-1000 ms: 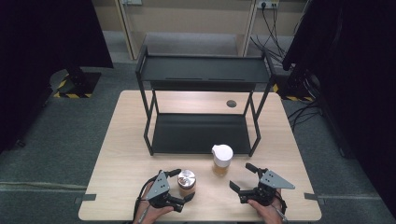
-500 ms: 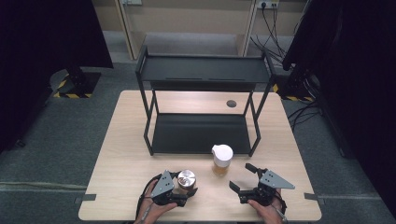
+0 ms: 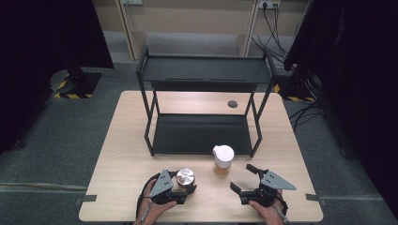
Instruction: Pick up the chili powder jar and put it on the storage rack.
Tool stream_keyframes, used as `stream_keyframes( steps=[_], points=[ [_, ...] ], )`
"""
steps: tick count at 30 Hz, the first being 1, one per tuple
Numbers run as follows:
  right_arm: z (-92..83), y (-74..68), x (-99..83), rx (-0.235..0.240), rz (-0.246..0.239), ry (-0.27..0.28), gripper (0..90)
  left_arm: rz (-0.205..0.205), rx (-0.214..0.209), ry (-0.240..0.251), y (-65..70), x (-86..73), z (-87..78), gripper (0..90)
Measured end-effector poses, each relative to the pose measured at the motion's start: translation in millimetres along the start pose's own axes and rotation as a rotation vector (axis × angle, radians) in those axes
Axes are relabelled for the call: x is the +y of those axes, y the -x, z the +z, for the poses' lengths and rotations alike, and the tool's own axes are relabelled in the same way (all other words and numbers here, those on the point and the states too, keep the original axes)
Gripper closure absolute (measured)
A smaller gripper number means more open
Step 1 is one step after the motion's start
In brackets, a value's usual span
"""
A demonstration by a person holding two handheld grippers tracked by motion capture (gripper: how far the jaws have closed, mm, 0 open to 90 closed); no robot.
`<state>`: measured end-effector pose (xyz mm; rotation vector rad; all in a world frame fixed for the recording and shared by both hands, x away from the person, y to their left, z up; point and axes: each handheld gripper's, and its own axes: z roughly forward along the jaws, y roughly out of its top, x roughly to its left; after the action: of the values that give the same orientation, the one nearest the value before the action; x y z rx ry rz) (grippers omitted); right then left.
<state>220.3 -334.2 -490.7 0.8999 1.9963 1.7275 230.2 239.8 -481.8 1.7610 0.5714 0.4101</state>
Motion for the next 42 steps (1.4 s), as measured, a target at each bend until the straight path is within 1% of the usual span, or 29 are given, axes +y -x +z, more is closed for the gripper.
stream_keyframes(
  steps=[10, 14, 15, 18, 19, 20, 21, 25, 27, 29, 30, 32, 33, 36, 38, 39, 42],
  points=[
    [0.2, 0.0, 0.0, 0.000, 0.000, 0.000, 0.6, -0.005, 0.012, 0.008, -3.9, 9.8, -4.6, 30.6],
    [0.4, -0.1, -0.1, 0.001, 0.000, -0.001, 0.6, 0.002, 0.017, 0.010, -5.0, 16.0, -6.0, 30.6],
    [0.7, -0.2, -0.1, 0.002, -0.001, -0.002, 0.6, 0.001, 0.016, 0.007, -6.5, 20.2, -6.4, 30.6],
    [0.8, -0.2, -0.1, 0.002, -0.001, -0.002, 0.6, -0.005, 0.012, 0.009, -8.8, 23.6, -6.7, 30.6],
    [0.7, -0.2, -0.2, 0.002, 0.000, -0.001, 0.6, -0.013, 0.007, 0.016, -11.0, 26.2, -7.1, 30.6],
    [0.7, -0.2, -0.2, 0.002, 0.000, -0.001, 0.6, -0.013, 0.007, 0.016, -11.0, 26.2, -7.1, 30.6],
    [0.7, -0.2, -0.2, 0.002, 0.001, -0.001, 0.6, -0.005, 0.010, 0.019, -11.3, 29.7, -7.8, 30.6],
    [0.9, -0.1, -0.3, 0.003, 0.001, -0.001, 0.6, -0.004, 0.018, 0.028, -11.4, 34.5, -8.9, 30.6],
    [0.9, 0.0, -0.4, 0.003, 0.002, -0.001, 0.6, -0.001, 0.022, 0.034, -12.5, 40.8, -9.9, 30.5],
    [0.9, 0.1, -0.5, 0.003, 0.002, -0.001, 0.6, -0.001, 0.023, 0.036, -13.0, 42.9, -10.2, 30.6],
    [0.9, 0.1, -0.6, 0.003, 0.004, 0.000, 0.6, -0.002, 0.026, 0.037, -14.0, 47.4, -10.8, 30.6],
    [0.9, 0.2, -0.7, 0.004, 0.004, 0.000, 0.6, 0.003, 0.022, 0.041, -15.9, 51.9, -11.5, 30.5],
    [0.9, 0.2, -0.7, 0.004, 0.004, 0.000, 0.6, 0.003, 0.022, 0.041, -15.9, 51.9, -11.5, 30.5],
    [0.7, 0.3, -0.8, 0.004, 0.005, 0.002, 0.6, 0.013, 0.026, 0.049, -17.5, 58.5, -13.2, 30.6],
    [0.6, 0.5, -0.9, 0.005, 0.006, 0.003, 0.6, 0.012, 0.029, 0.053, -18.9, 63.1, -14.5, 30.6],
    [0.7, 0.5, -0.9, 0.004, 0.007, 0.002, 0.6, 0.013, 0.023, 0.053, -22.1, 68.4, -15.8, 30.6],
    [0.7, 0.4, -0.9, 0.004, 0.007, 0.002, 0.6, 0.017, 0.021, 0.059, -24.6, 75.3, -17.4, 30.6]
  ],
)
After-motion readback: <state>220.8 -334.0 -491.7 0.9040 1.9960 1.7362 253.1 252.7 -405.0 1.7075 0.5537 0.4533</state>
